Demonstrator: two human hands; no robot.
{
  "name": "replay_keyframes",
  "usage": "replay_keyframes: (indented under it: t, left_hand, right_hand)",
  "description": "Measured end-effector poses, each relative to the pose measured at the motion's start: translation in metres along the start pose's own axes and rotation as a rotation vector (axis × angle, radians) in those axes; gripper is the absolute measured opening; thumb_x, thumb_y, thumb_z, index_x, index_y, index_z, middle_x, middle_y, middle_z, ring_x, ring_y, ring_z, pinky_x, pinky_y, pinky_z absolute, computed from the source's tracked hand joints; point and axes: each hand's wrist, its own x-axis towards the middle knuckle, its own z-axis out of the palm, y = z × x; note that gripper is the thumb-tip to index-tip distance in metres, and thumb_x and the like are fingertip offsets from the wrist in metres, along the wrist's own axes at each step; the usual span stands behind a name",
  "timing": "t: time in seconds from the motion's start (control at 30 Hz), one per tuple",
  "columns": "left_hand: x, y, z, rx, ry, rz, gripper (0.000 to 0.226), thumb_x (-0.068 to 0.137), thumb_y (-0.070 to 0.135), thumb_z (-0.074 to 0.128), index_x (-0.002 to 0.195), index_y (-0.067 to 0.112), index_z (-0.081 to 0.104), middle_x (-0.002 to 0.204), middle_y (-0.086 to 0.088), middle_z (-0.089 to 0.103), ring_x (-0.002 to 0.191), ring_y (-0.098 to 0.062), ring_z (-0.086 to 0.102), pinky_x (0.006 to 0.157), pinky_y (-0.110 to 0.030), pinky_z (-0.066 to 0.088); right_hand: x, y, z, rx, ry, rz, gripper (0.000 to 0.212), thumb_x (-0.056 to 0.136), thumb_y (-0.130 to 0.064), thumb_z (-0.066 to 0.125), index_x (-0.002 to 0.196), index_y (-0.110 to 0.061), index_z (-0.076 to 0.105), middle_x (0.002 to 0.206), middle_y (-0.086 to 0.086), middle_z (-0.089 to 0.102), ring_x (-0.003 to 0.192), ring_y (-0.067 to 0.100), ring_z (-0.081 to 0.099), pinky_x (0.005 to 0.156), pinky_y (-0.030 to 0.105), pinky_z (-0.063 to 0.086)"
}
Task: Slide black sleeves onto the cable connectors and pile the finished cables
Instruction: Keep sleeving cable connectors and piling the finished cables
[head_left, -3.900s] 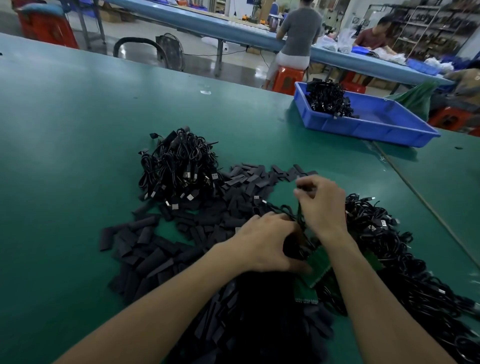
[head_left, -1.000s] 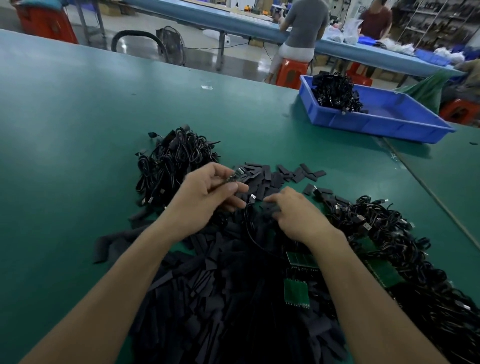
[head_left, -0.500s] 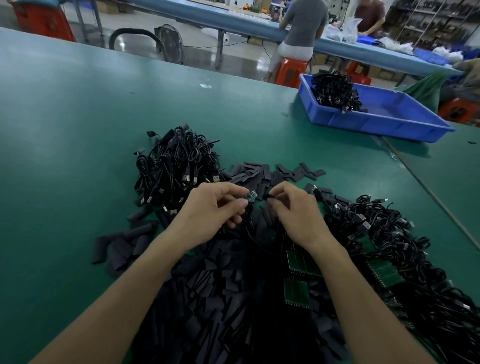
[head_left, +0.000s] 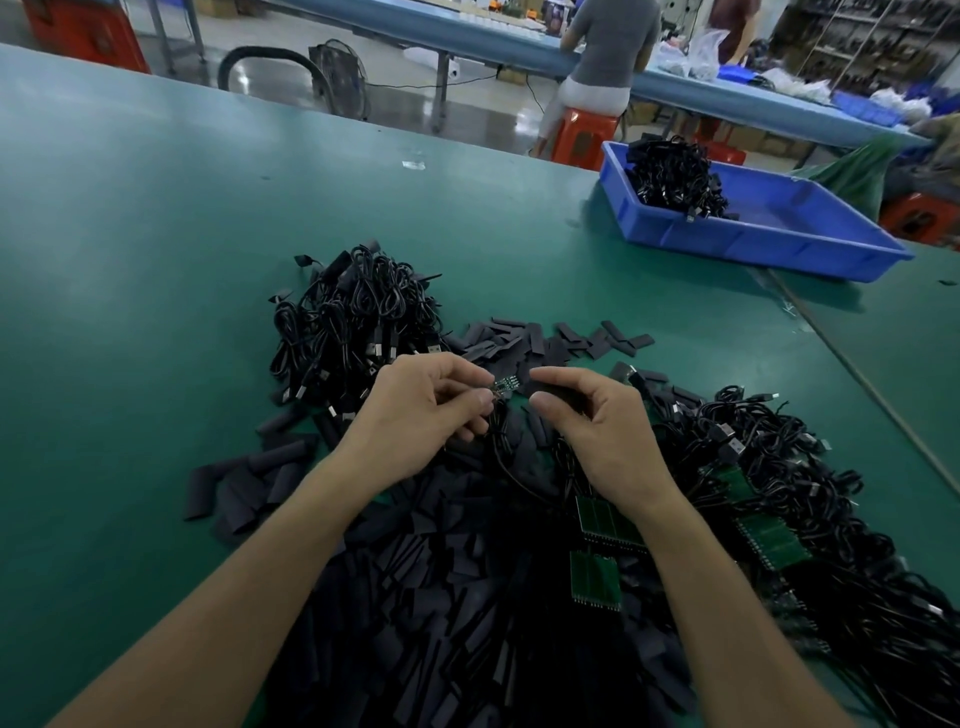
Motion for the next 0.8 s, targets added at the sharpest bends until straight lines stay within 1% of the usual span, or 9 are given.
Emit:
replay_keyframes:
  t: [0.13, 0.23, 0.3, 0.43, 0.53, 0.6, 0.67, 0.73, 0.8]
  left_hand:
    - [-0.001, 0.001, 0.001, -0.023, 0.006, -0.002, 0.011, 0.092, 0.007, 0.071, 0.095, 0.017, 0.072, 0.078, -0.001, 0.076, 0.071, -0.018, 0.075, 0.064, -0.022, 0.058]
    - [-0.002, 0.004, 0.002, -0.047, -0.006, -0.007, 0.01, 0.091, 0.007, 0.071, 0.095, 0.016, 0.074, 0.077, -0.001, 0.077, 0.072, -0.018, 0.075, 0.065, -0.023, 0.059]
    - [-0.003, 0.006, 0.002, -0.057, -0.007, -0.012, 0.011, 0.091, 0.006, 0.071, 0.094, 0.016, 0.073, 0.076, -0.003, 0.076, 0.071, -0.019, 0.075, 0.064, -0.023, 0.059]
    - [-0.004, 0.009, 0.003, -0.067, -0.019, -0.028, 0.013, 0.091, 0.005, 0.071, 0.09, 0.018, 0.073, 0.075, -0.005, 0.076, 0.068, -0.021, 0.075, 0.061, -0.022, 0.058]
    - [-0.004, 0.009, 0.003, -0.063, -0.036, -0.032, 0.011, 0.092, 0.005, 0.069, 0.091, 0.016, 0.073, 0.076, -0.006, 0.075, 0.067, -0.021, 0.074, 0.06, -0.021, 0.057]
    - [-0.004, 0.009, 0.003, -0.068, -0.047, -0.038, 0.011, 0.093, 0.006, 0.068, 0.092, 0.016, 0.073, 0.077, -0.006, 0.075, 0.067, -0.021, 0.074, 0.06, -0.021, 0.056]
    - [-0.003, 0.01, 0.002, -0.079, -0.055, -0.046, 0.013, 0.093, 0.005, 0.067, 0.09, 0.017, 0.072, 0.078, -0.006, 0.075, 0.067, -0.021, 0.074, 0.06, -0.021, 0.056]
    - [-0.003, 0.011, 0.001, -0.093, -0.058, -0.048, 0.015, 0.094, 0.004, 0.067, 0.09, 0.018, 0.072, 0.077, -0.005, 0.075, 0.067, -0.02, 0.074, 0.059, -0.021, 0.056]
    - [-0.003, 0.012, -0.001, -0.112, -0.066, -0.053, 0.015, 0.093, 0.004, 0.066, 0.09, 0.017, 0.073, 0.075, -0.004, 0.075, 0.066, -0.019, 0.073, 0.06, -0.021, 0.056]
  right_hand:
    - [-0.001, -0.001, 0.001, -0.032, 0.036, -0.023, 0.021, 0.09, -0.022, 0.073, 0.107, -0.034, 0.071, 0.098, -0.016, 0.072, 0.09, -0.004, 0.066, 0.081, 0.013, 0.049]
    - [-0.002, -0.002, 0.001, -0.035, 0.077, -0.047, 0.018, 0.089, -0.022, 0.073, 0.105, -0.03, 0.074, 0.092, -0.019, 0.072, 0.084, -0.006, 0.066, 0.077, 0.01, 0.048]
    - [-0.002, -0.003, 0.001, -0.035, 0.09, -0.058, 0.017, 0.089, -0.021, 0.074, 0.102, -0.032, 0.074, 0.087, -0.019, 0.072, 0.08, -0.005, 0.066, 0.074, 0.009, 0.047]
    - [-0.001, -0.004, 0.003, -0.054, 0.095, -0.096, 0.02, 0.087, -0.018, 0.075, 0.1, -0.033, 0.073, 0.085, -0.02, 0.071, 0.077, -0.007, 0.064, 0.074, 0.011, 0.046]
    - [-0.002, -0.003, 0.003, -0.075, 0.103, -0.11, 0.018, 0.087, -0.018, 0.076, 0.1, -0.031, 0.074, 0.083, -0.019, 0.071, 0.073, -0.006, 0.063, 0.071, 0.011, 0.046]
    - [-0.002, -0.003, 0.002, -0.077, 0.105, -0.115, 0.018, 0.086, -0.017, 0.076, 0.1, -0.03, 0.074, 0.085, -0.018, 0.072, 0.075, -0.006, 0.065, 0.073, 0.011, 0.047]
    - [-0.001, -0.004, 0.001, -0.082, 0.089, -0.114, 0.02, 0.086, -0.018, 0.076, 0.102, -0.03, 0.074, 0.09, -0.017, 0.073, 0.081, -0.005, 0.067, 0.077, 0.013, 0.05]
    - [0.0, -0.005, -0.001, -0.069, 0.048, -0.09, 0.023, 0.085, -0.019, 0.077, 0.103, -0.032, 0.073, 0.094, -0.016, 0.074, 0.086, -0.003, 0.068, 0.082, 0.017, 0.053]
    - [0.001, -0.007, -0.005, -0.034, -0.011, -0.066, 0.025, 0.085, -0.018, 0.077, 0.103, -0.034, 0.073, 0.093, -0.016, 0.075, 0.087, -0.002, 0.069, 0.083, 0.018, 0.053]
